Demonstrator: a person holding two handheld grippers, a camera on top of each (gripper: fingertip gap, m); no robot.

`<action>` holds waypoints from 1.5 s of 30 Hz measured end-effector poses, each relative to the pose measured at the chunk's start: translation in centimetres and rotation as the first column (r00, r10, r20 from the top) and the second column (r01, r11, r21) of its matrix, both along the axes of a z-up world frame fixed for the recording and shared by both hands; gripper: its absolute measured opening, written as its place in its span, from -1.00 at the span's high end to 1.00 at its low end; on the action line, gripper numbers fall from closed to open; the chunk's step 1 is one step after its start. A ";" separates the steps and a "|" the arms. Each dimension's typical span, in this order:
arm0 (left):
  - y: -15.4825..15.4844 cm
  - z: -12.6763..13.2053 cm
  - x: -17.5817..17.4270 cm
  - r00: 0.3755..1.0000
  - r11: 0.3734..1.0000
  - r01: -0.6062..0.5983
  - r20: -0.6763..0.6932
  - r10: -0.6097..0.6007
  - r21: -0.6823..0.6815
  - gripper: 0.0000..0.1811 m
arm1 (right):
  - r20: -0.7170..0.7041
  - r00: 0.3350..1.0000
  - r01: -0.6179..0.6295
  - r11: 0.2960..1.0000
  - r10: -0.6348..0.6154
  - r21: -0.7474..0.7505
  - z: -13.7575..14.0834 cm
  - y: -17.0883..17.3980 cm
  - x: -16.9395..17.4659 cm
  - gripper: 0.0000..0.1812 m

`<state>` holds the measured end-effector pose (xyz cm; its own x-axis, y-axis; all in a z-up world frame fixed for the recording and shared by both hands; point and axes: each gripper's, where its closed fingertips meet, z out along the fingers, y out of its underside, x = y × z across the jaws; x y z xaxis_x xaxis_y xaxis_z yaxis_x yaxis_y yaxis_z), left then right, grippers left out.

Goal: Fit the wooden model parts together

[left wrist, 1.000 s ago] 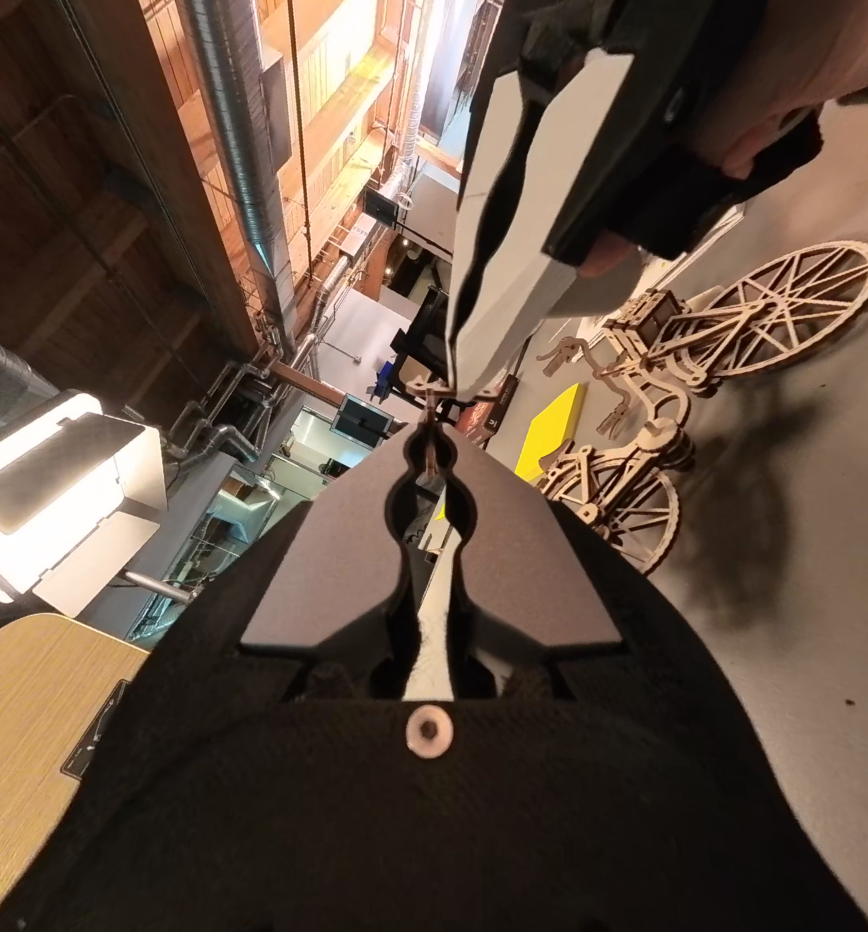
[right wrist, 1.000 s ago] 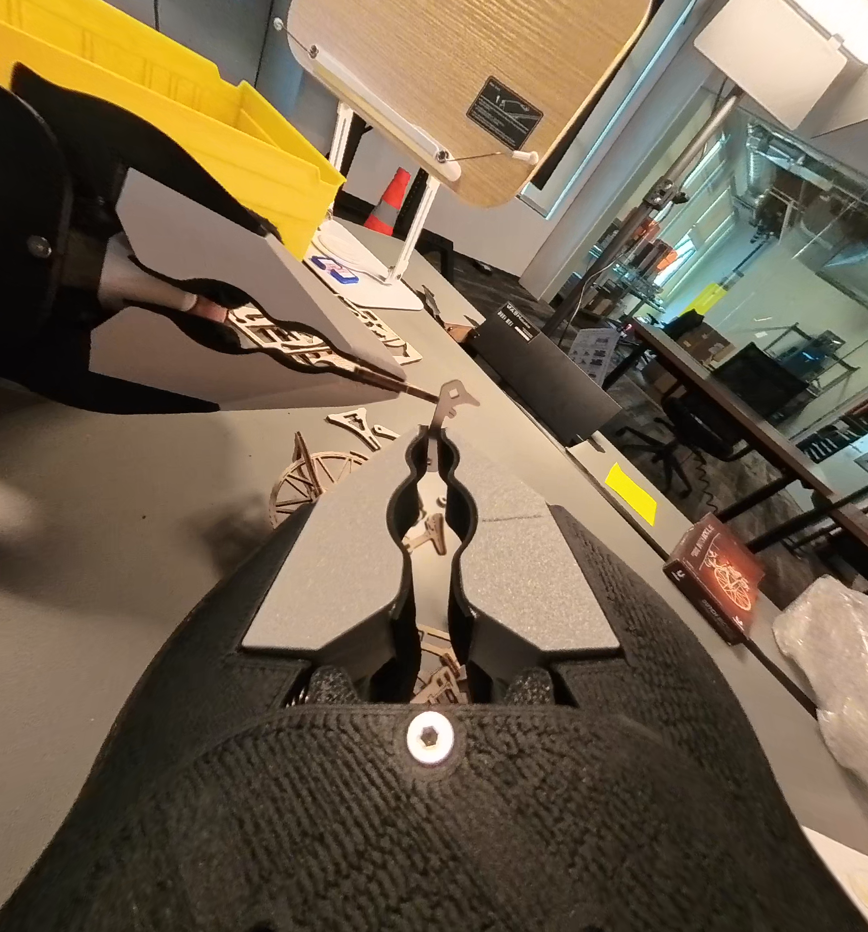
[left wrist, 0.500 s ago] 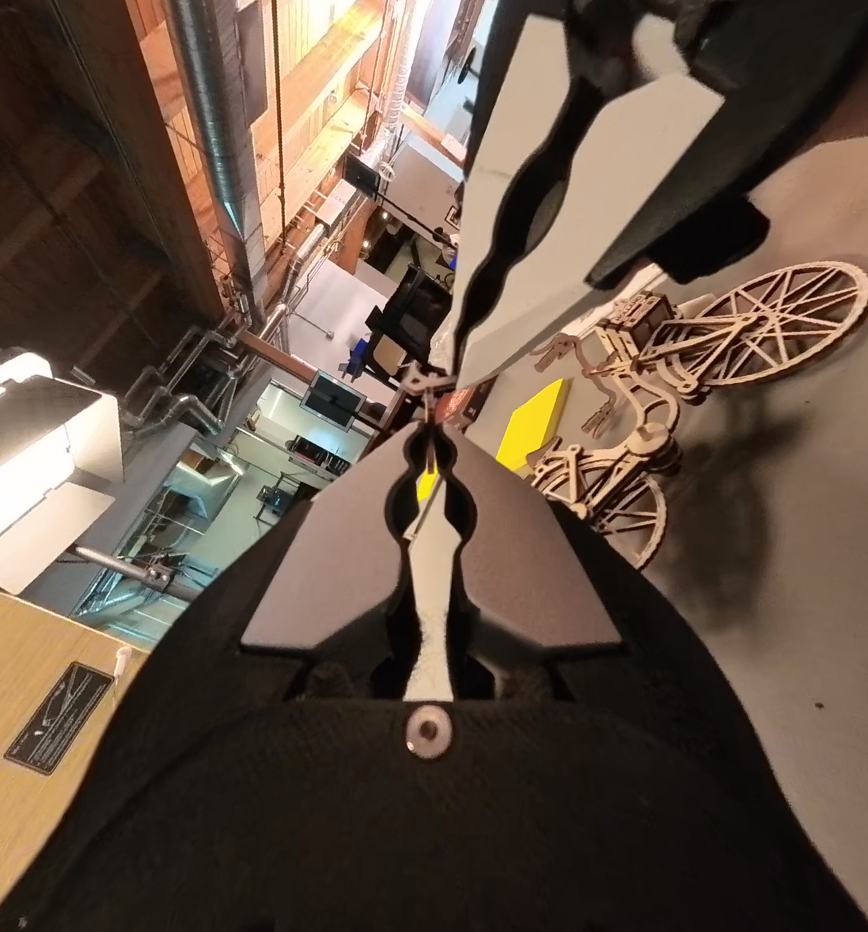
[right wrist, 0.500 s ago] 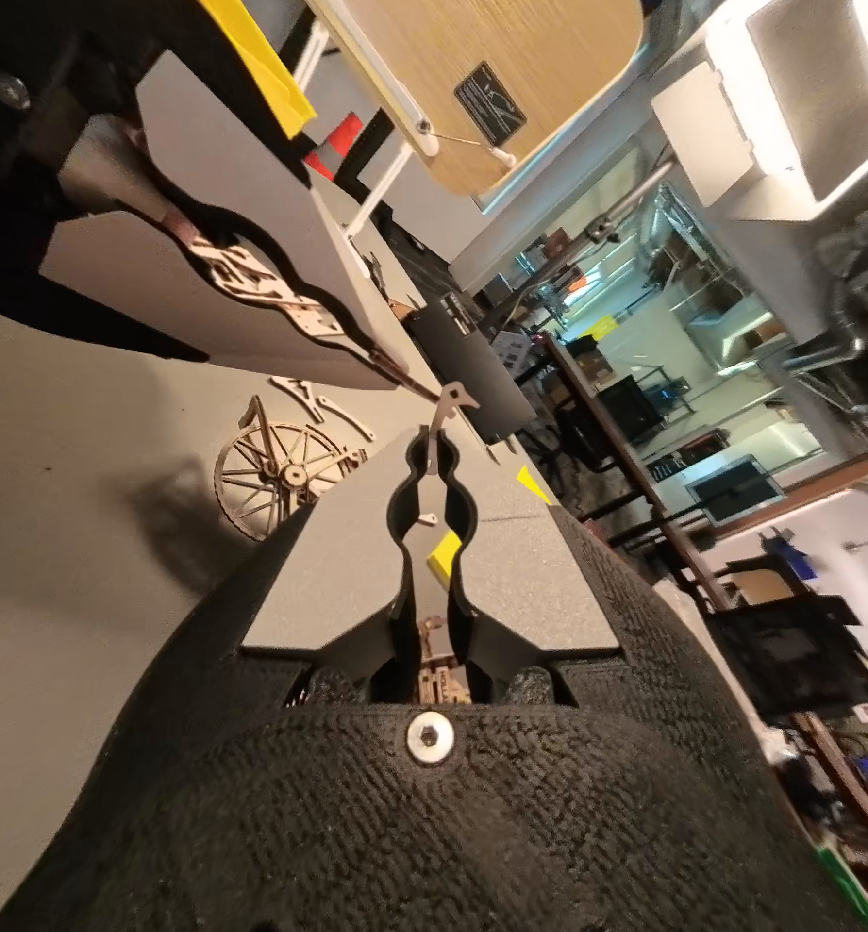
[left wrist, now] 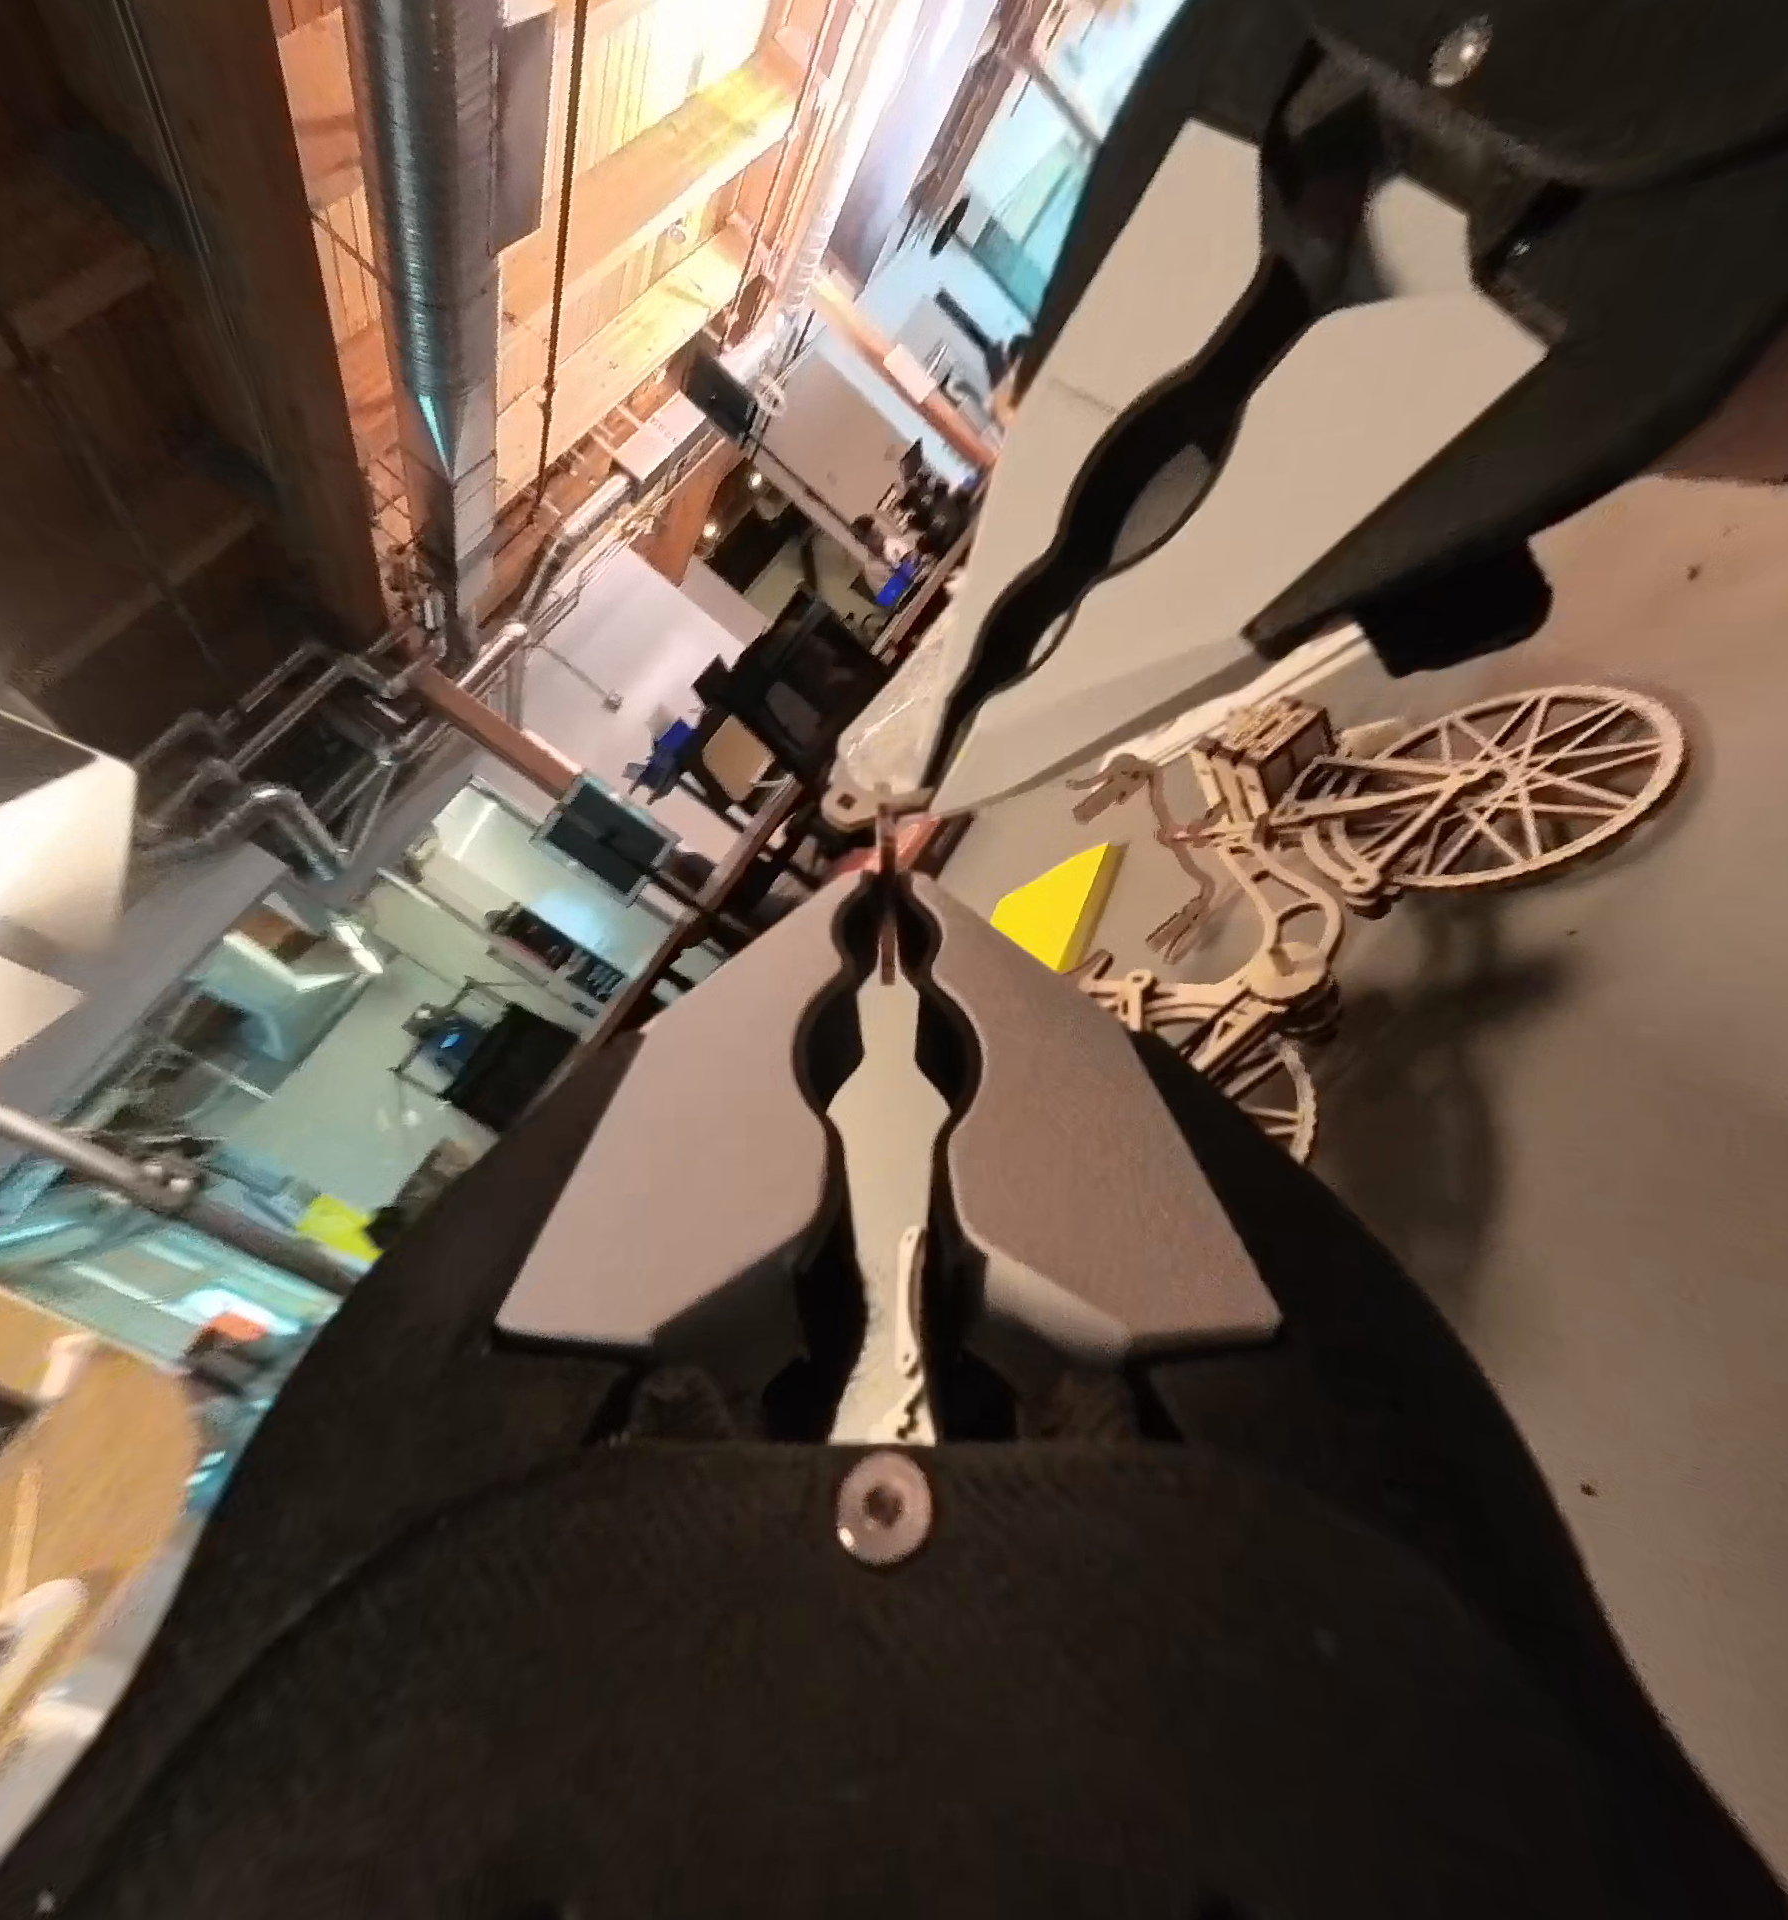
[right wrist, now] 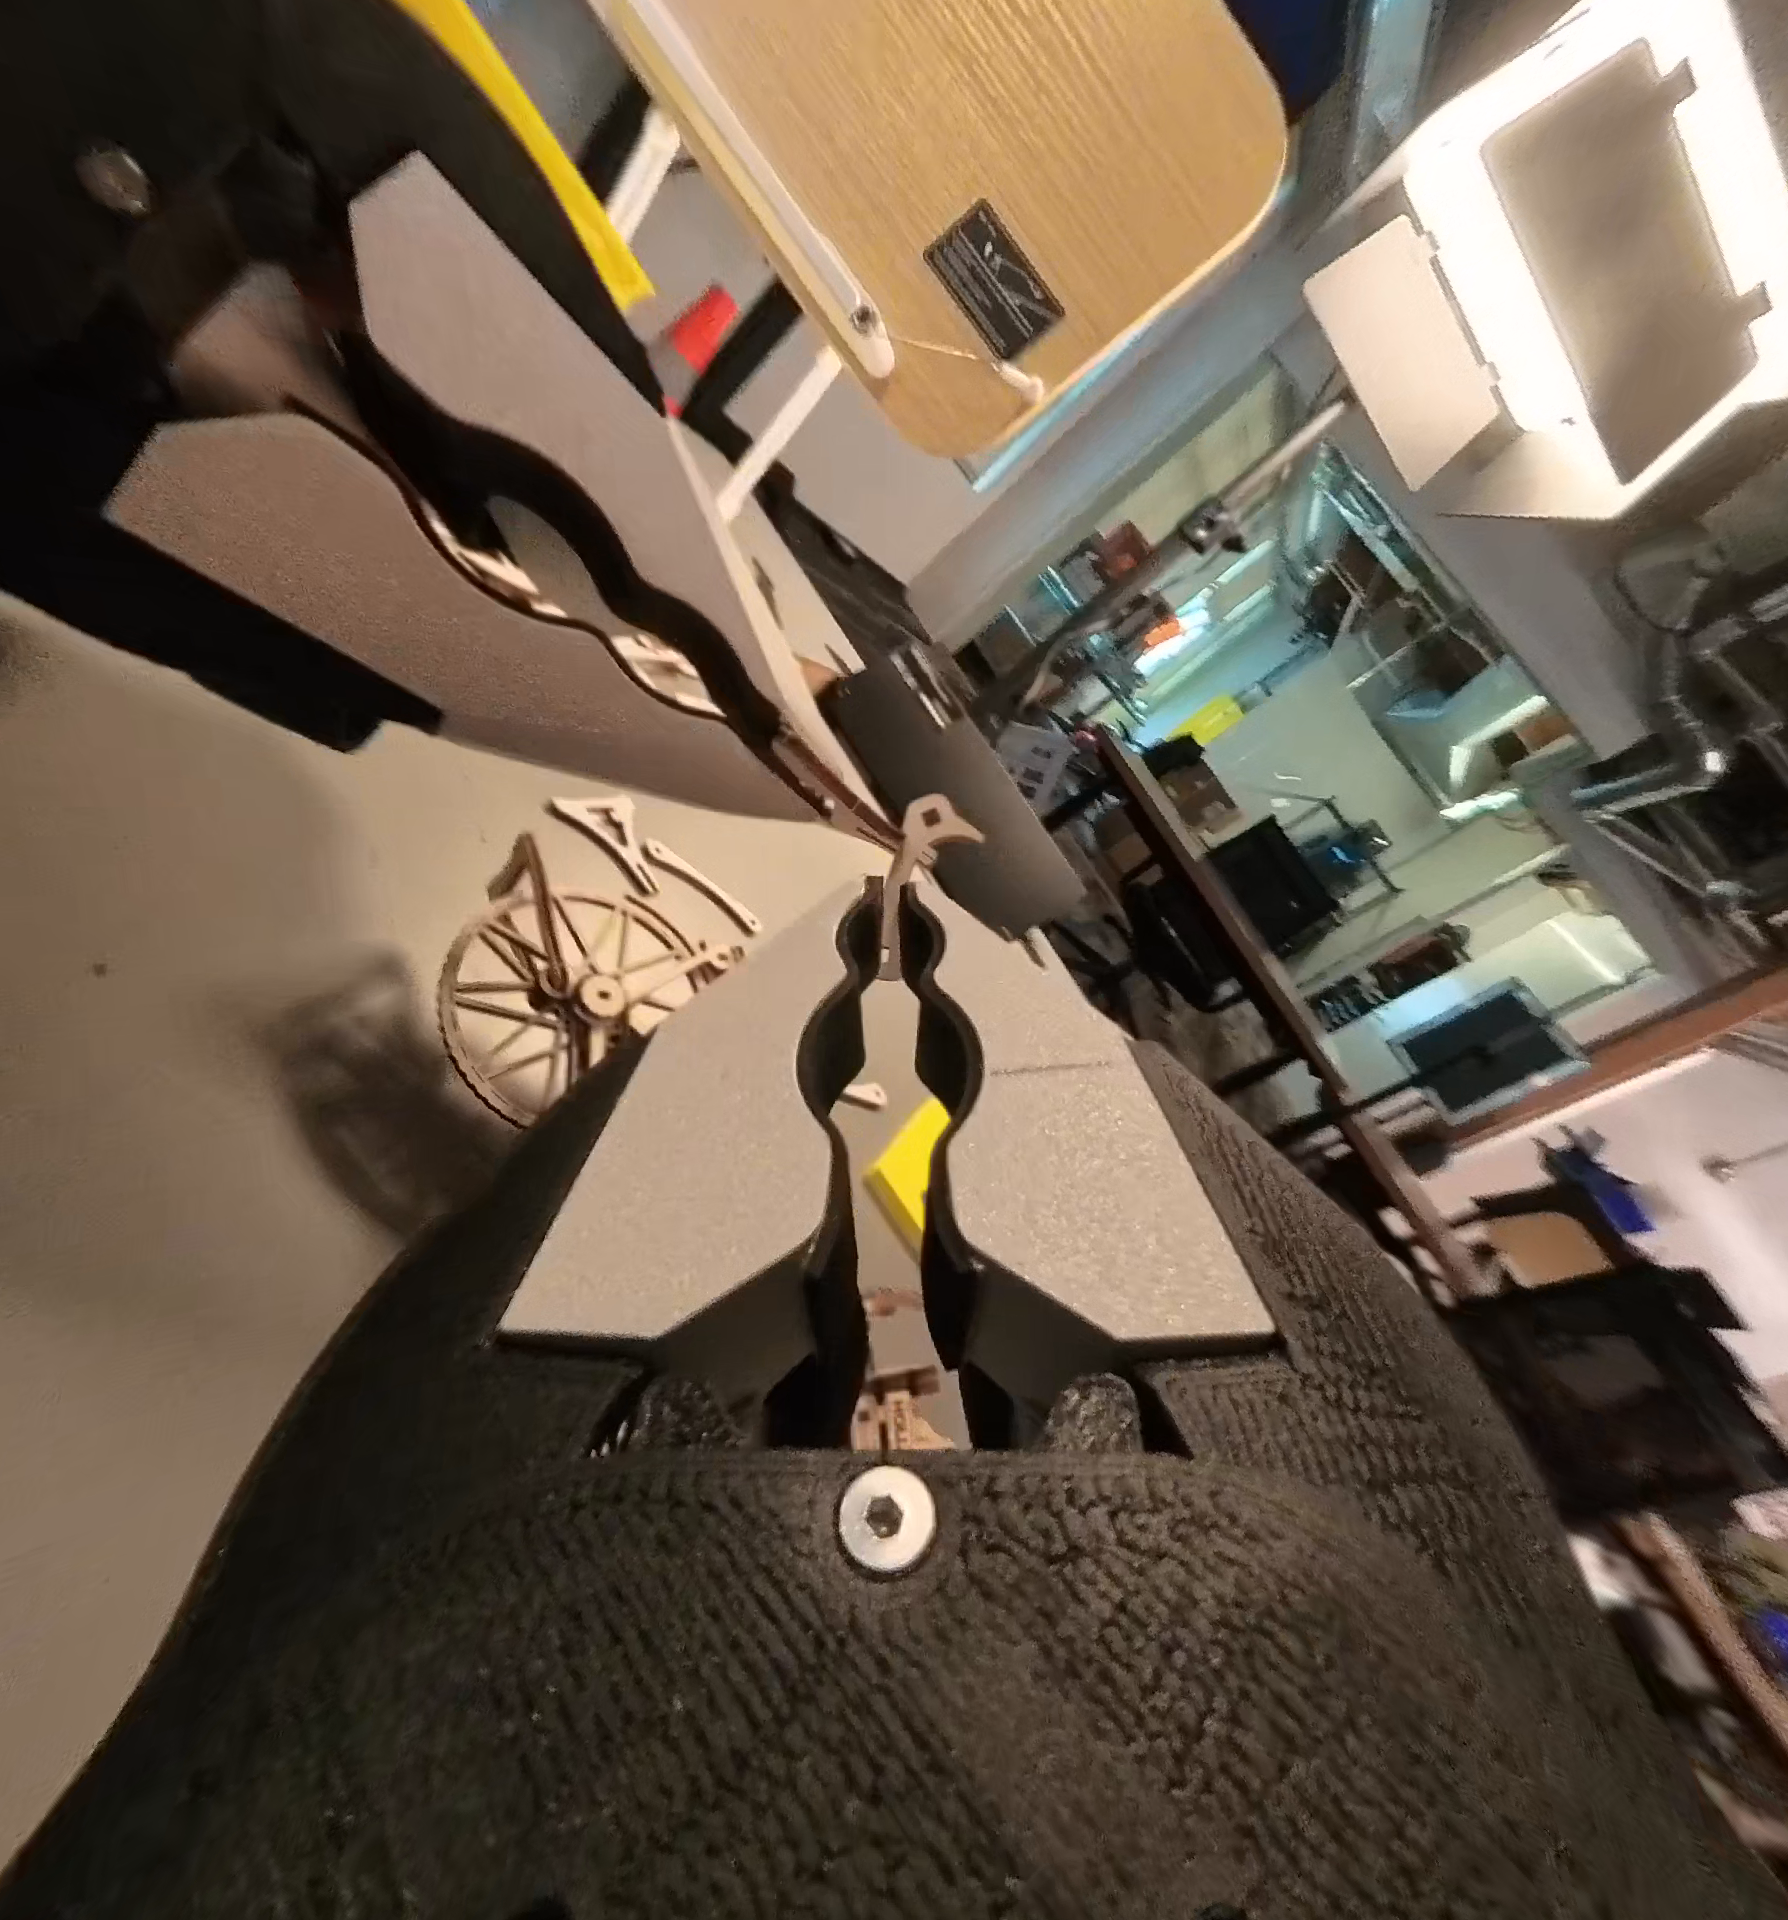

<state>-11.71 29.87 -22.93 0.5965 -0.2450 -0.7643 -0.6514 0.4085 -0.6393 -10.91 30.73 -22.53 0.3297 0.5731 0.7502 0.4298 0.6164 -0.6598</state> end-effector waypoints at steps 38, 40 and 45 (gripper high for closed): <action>1.8 1.2 -6.2 0.955 0.998 -0.065 0.288 0.070 -0.026 0.99 | 0.183 0.969 0.230 0.353 -0.163 -0.907 -8.3 -0.2 -0.9 0.81; 1.8 1.2 -6.1 0.955 0.998 -0.062 0.290 0.067 -0.026 0.99 | 0.193 0.965 0.244 0.343 -0.175 -0.907 -8.4 -0.2 -1.0 0.80; 1.7 1.3 -6.1 0.952 0.998 -0.056 0.298 0.061 -0.026 0.99 | 0.248 0.945 0.315 0.394 -0.211 -0.864 -8.6 0.1 -1.1 0.93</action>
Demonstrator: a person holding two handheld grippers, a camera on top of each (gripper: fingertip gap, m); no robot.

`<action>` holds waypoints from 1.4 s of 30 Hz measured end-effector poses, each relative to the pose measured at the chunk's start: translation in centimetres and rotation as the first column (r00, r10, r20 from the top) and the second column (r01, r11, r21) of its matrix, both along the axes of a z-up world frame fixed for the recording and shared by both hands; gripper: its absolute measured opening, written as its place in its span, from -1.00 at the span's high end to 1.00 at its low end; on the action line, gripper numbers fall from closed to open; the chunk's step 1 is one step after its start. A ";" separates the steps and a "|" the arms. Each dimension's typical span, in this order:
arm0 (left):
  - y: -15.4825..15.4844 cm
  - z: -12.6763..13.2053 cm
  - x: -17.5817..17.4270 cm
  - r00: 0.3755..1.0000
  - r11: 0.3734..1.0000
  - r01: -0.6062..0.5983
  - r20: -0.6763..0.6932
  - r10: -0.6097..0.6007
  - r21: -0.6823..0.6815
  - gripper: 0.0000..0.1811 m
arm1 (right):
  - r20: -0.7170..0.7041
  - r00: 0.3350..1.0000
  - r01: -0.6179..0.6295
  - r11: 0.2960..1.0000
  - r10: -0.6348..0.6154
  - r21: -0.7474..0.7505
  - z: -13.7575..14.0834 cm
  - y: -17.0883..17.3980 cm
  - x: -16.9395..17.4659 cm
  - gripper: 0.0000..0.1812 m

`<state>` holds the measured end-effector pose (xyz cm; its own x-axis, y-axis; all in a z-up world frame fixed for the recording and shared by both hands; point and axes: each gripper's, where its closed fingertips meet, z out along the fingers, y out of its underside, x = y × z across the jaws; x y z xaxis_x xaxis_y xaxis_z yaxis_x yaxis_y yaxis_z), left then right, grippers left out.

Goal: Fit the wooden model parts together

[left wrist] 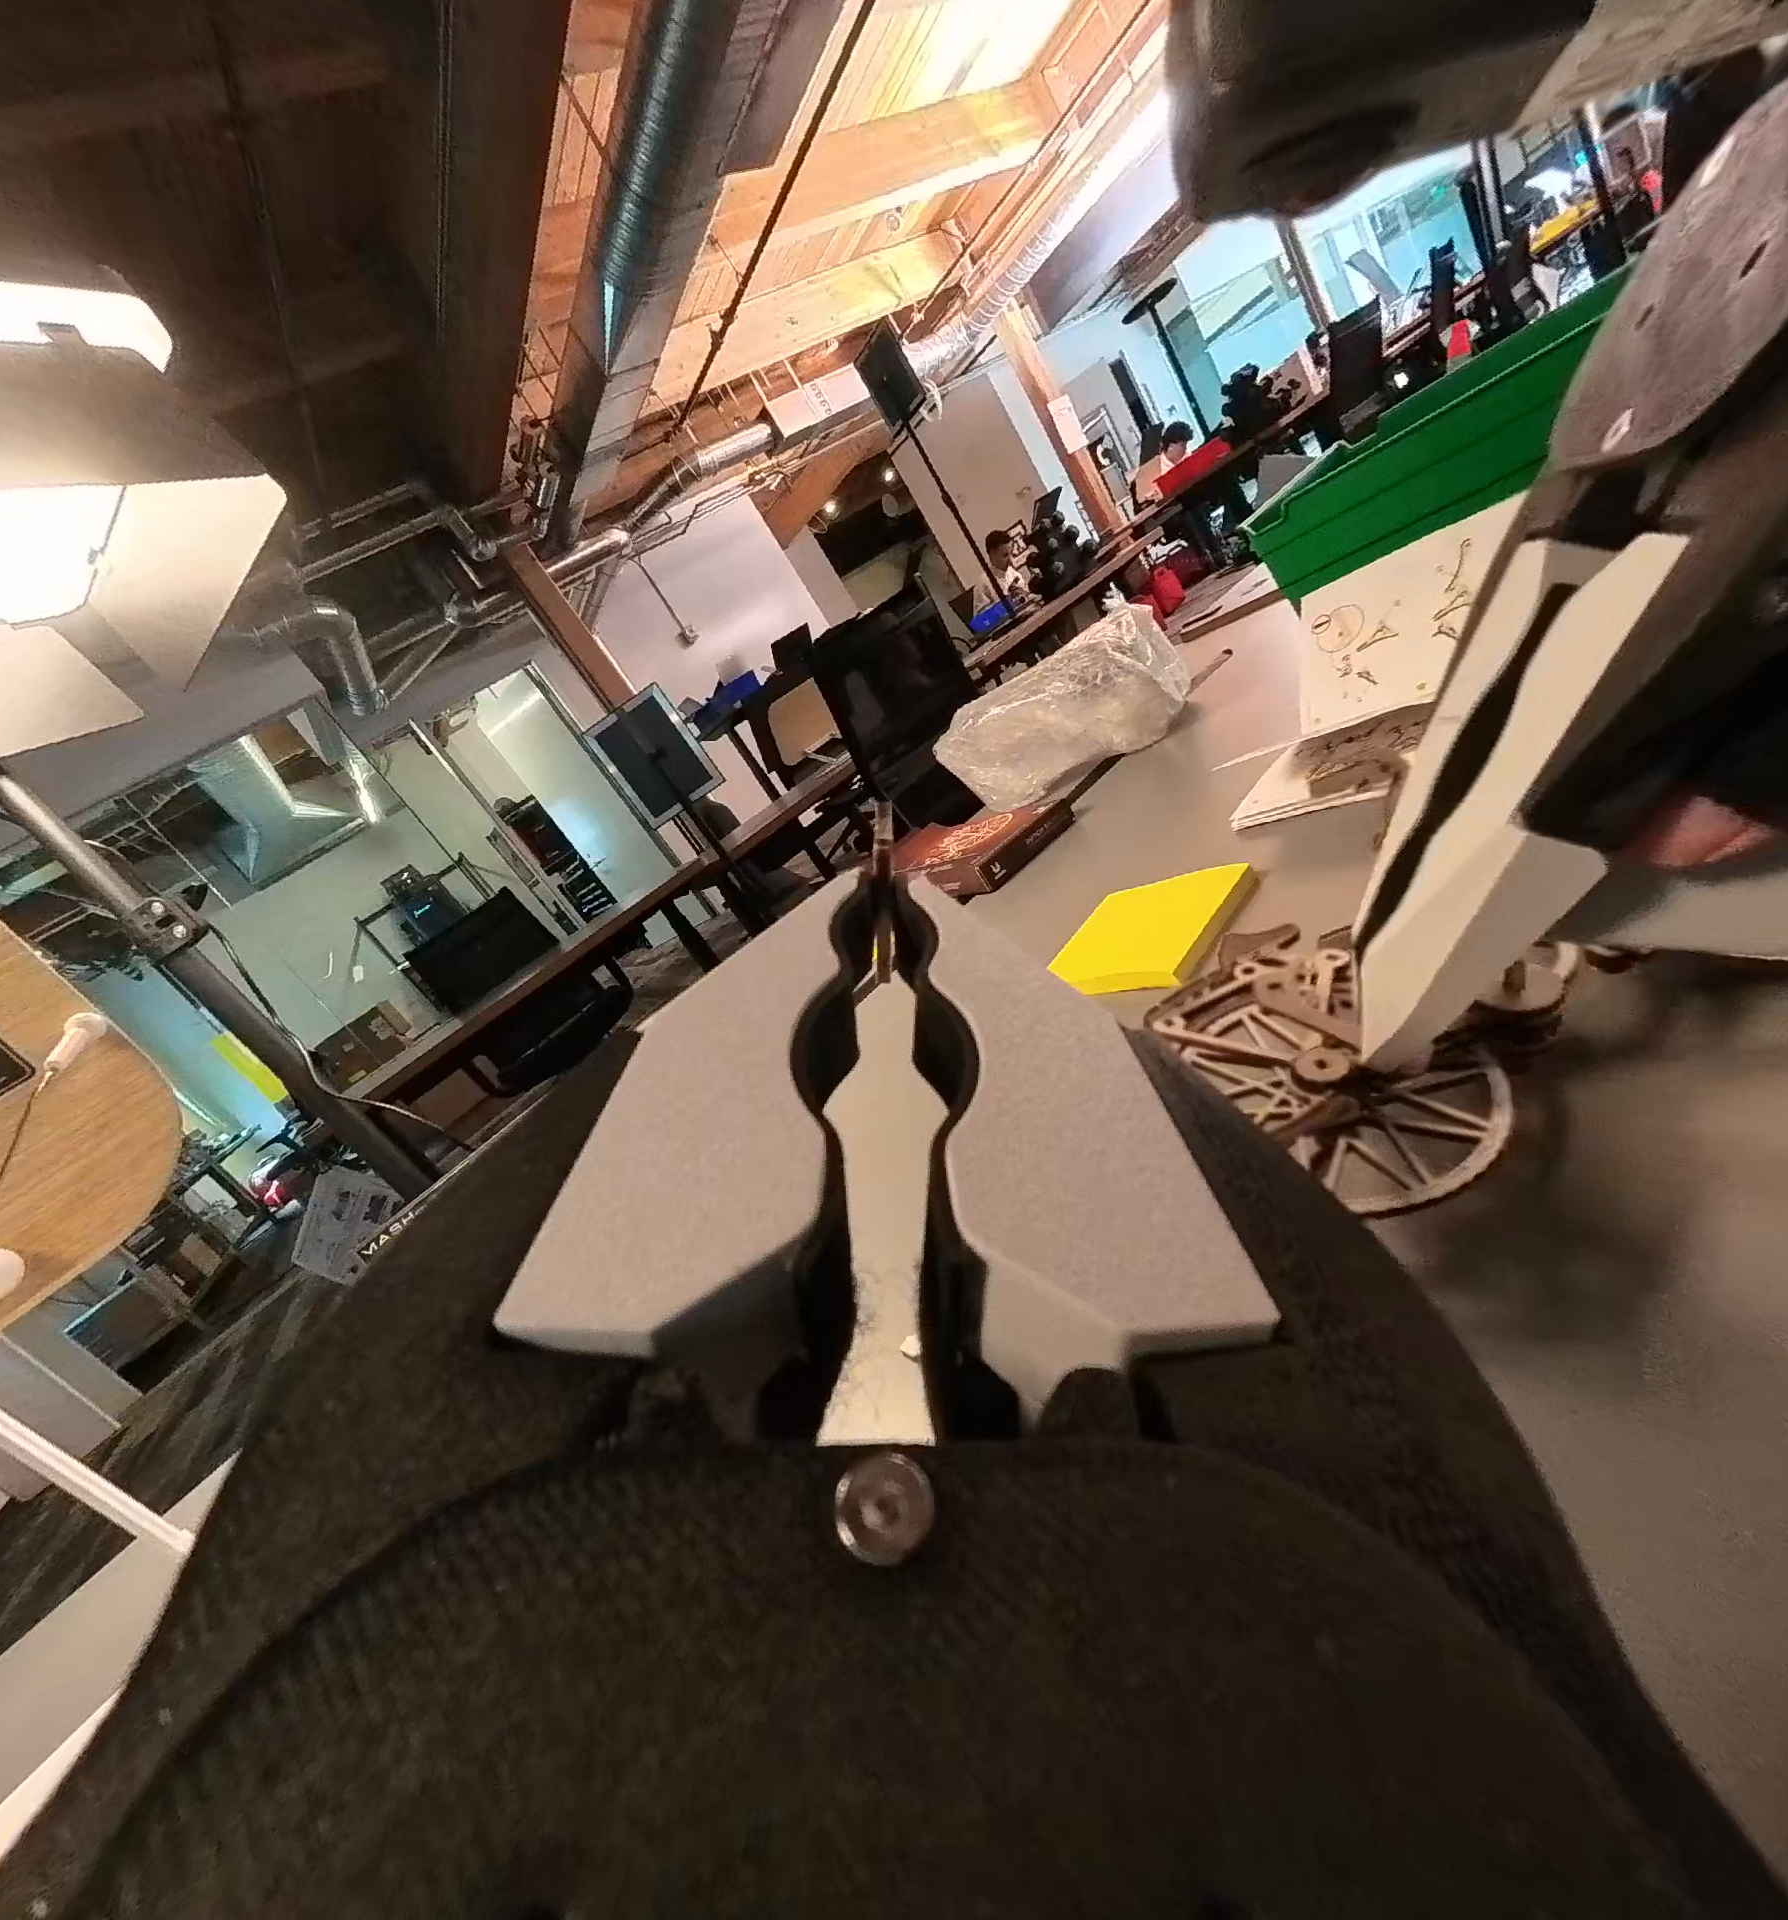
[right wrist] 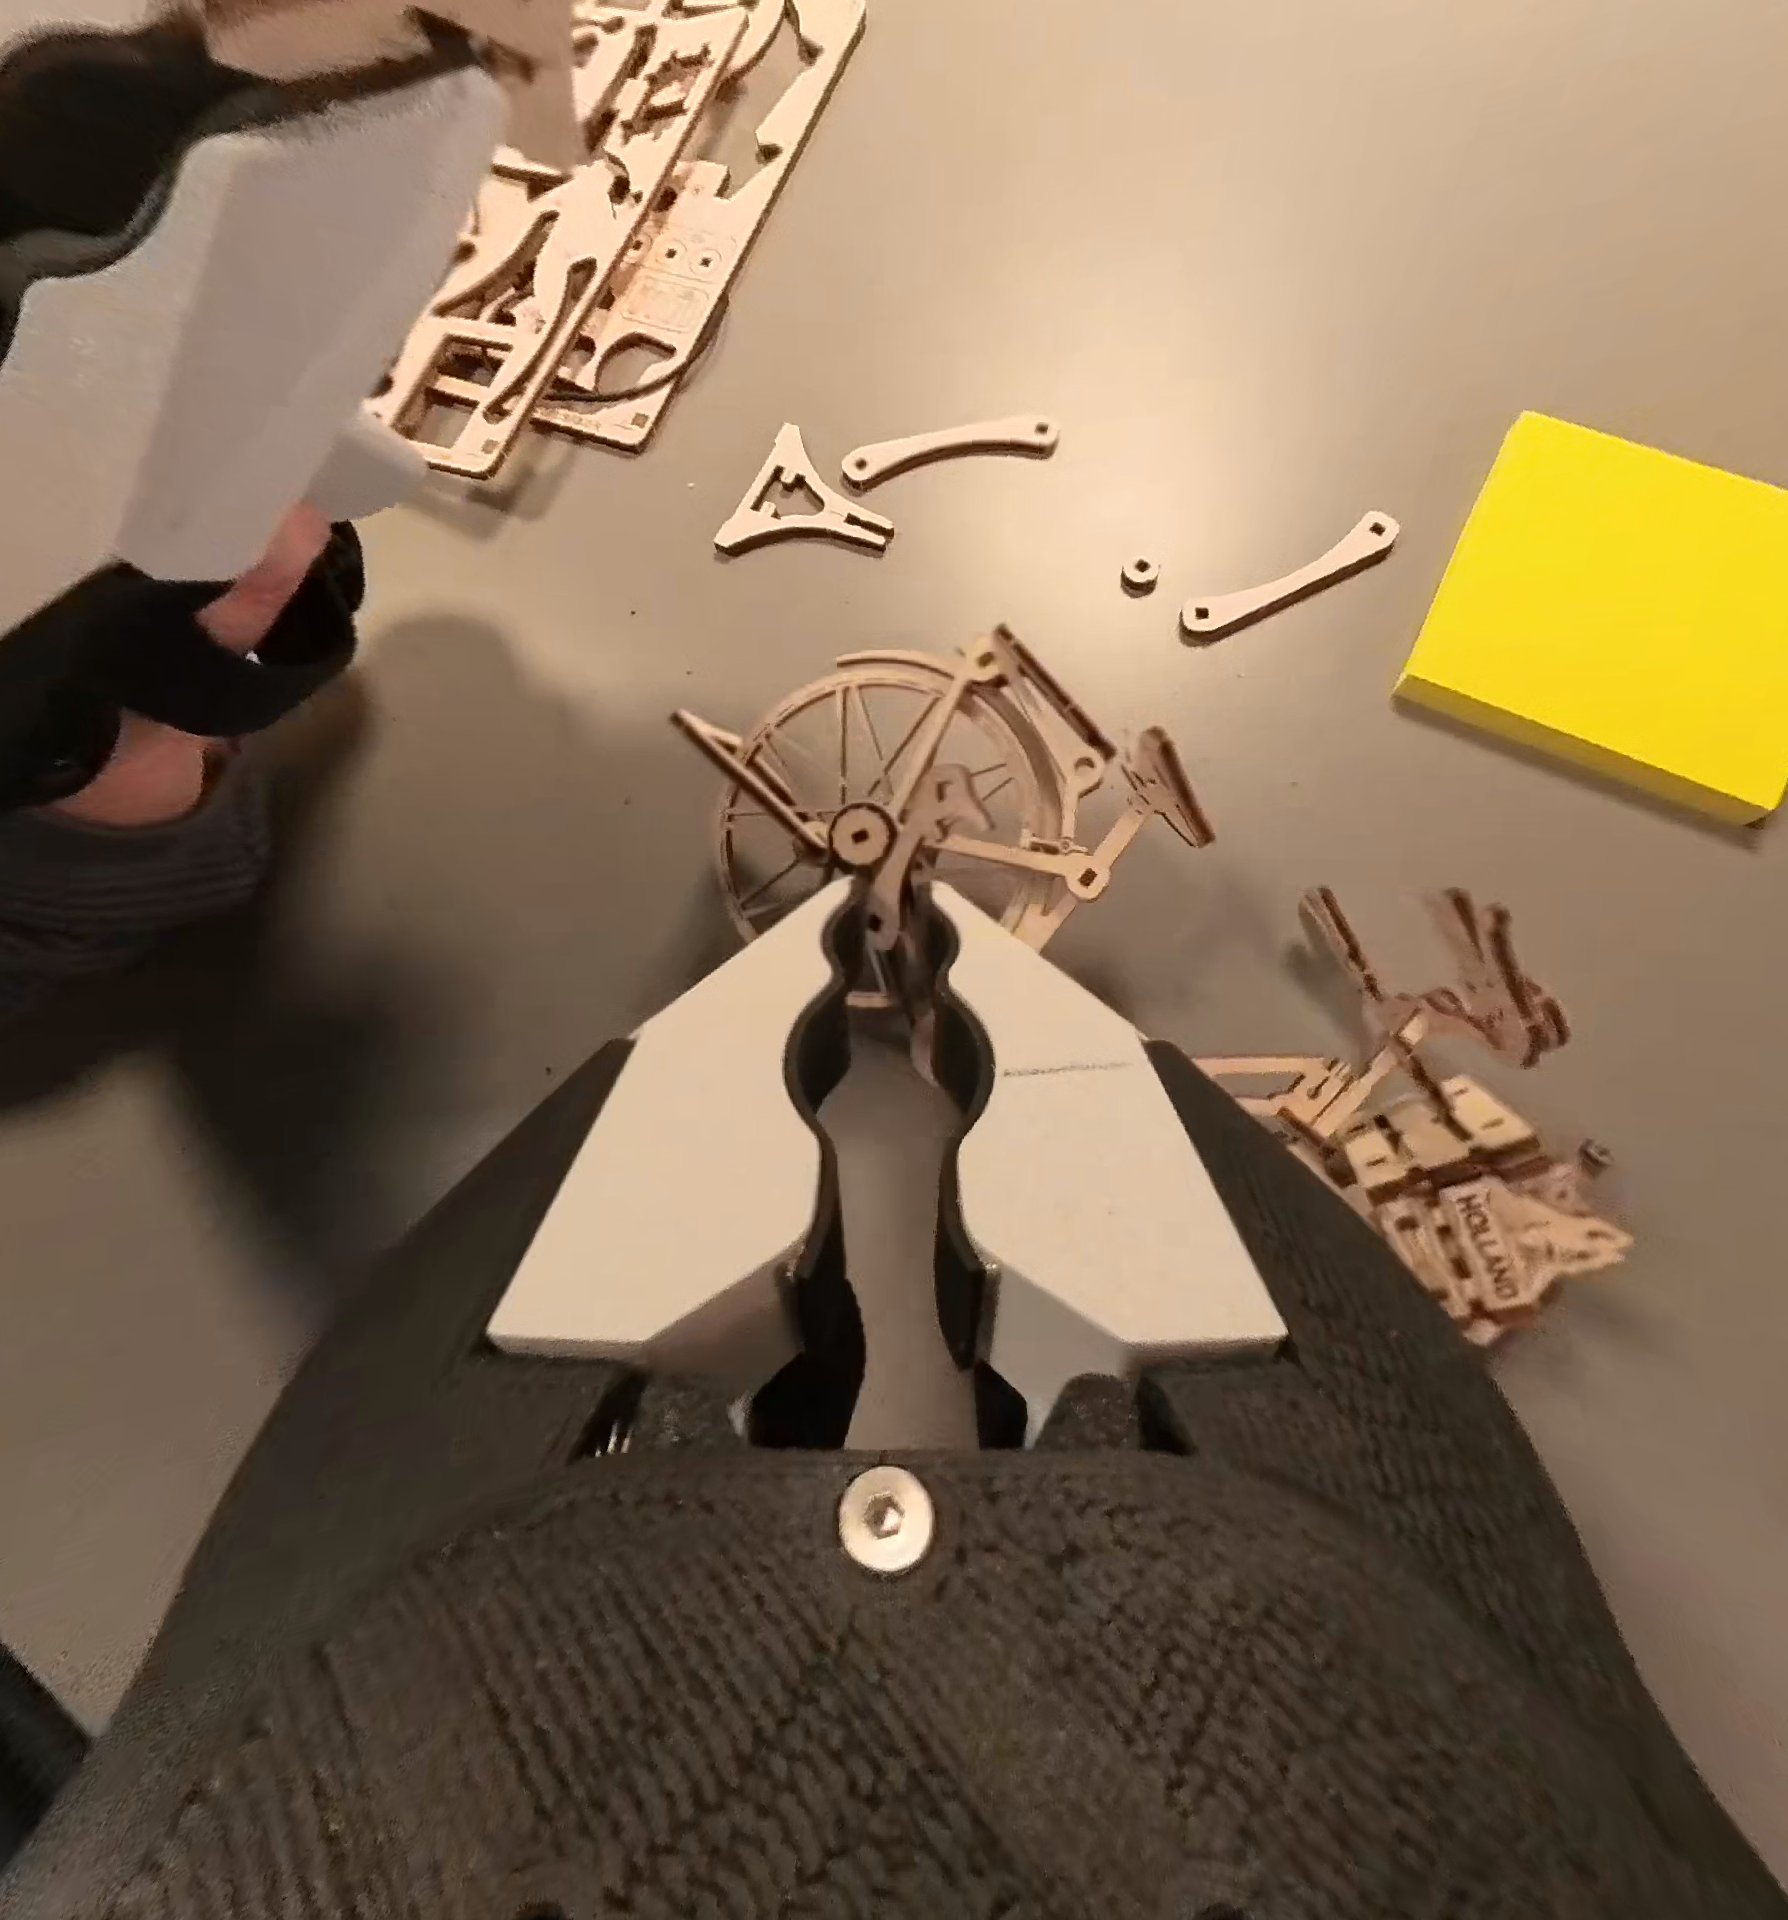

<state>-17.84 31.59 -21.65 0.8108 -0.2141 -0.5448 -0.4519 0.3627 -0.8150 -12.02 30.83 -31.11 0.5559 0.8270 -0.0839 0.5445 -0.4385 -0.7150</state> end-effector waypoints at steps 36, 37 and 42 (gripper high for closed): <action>-1.2 -0.5 1.2 0.996 0.996 0.088 -0.022 -0.088 -0.018 0.99 | 0.297 0.825 -0.476 0.874 0.481 -0.094 -3.4 -8.8 3.2 0.99; -1.4 -0.7 1.5 0.994 0.994 0.103 -0.026 -0.104 -0.023 0.99 | 0.273 0.840 -0.463 0.882 0.470 -0.092 -3.4 -8.8 3.1 1.00; -4.2 -1.6 4.0 0.954 0.957 0.284 -0.085 -0.289 -0.060 0.99 | -0.302 0.922 -0.260 0.965 0.242 -0.020 2.5 -6.7 3.0 1.00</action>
